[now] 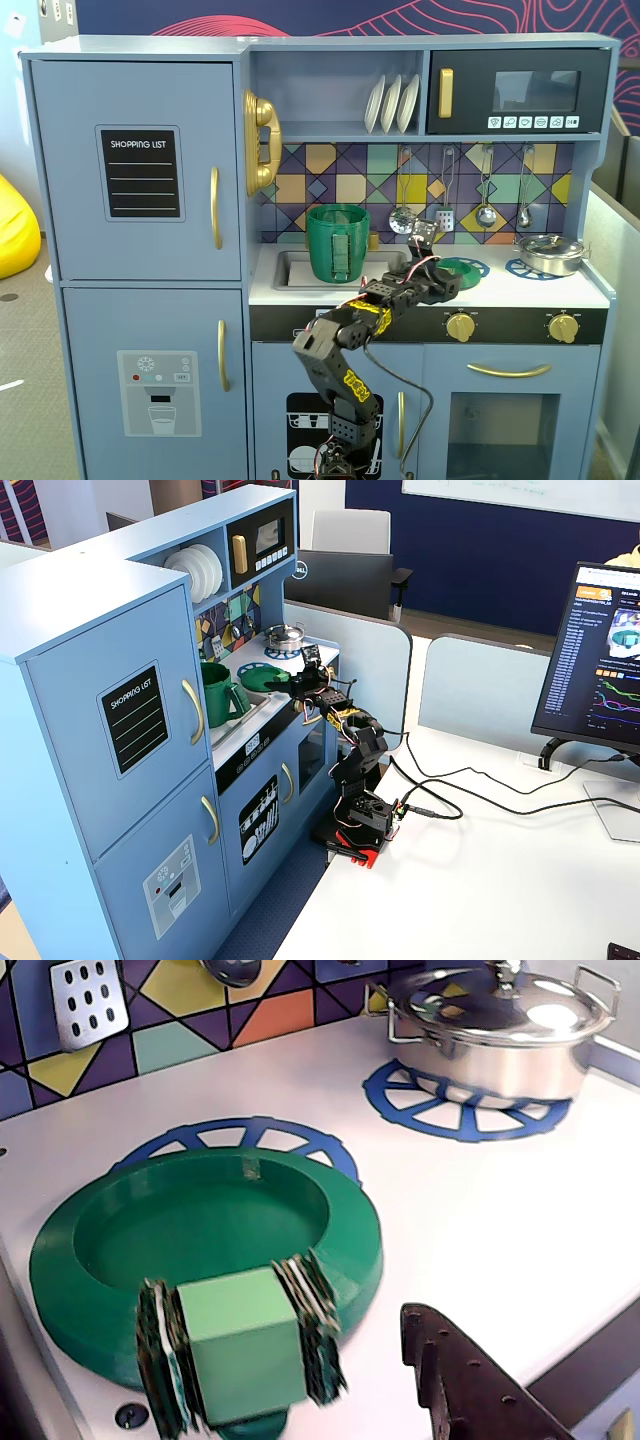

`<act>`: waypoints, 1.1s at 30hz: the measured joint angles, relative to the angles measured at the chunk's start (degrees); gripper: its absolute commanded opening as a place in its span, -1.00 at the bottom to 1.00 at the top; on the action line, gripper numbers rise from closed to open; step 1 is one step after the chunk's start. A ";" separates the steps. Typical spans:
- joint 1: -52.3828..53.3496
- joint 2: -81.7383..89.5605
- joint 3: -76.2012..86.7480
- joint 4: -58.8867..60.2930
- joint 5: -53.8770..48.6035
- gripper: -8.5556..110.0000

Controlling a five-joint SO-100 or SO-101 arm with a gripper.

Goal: Pick up the lid from the counter and put it on the green recipient

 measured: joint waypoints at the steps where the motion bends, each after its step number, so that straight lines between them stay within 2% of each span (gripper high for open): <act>1: -0.18 -1.41 -1.23 0.00 -0.26 -0.06; 9: -0.44 -10.28 -8.09 0.00 -1.32 -0.14; 12: -0.53 -11.87 -8.96 0.00 -2.37 -0.40; 15: -0.62 -12.39 -8.96 0.00 -3.96 -0.85; 25: -3.25 -12.74 -13.97 0.79 -4.39 -0.86; 33: -7.03 -12.57 -28.04 11.87 -2.11 -0.86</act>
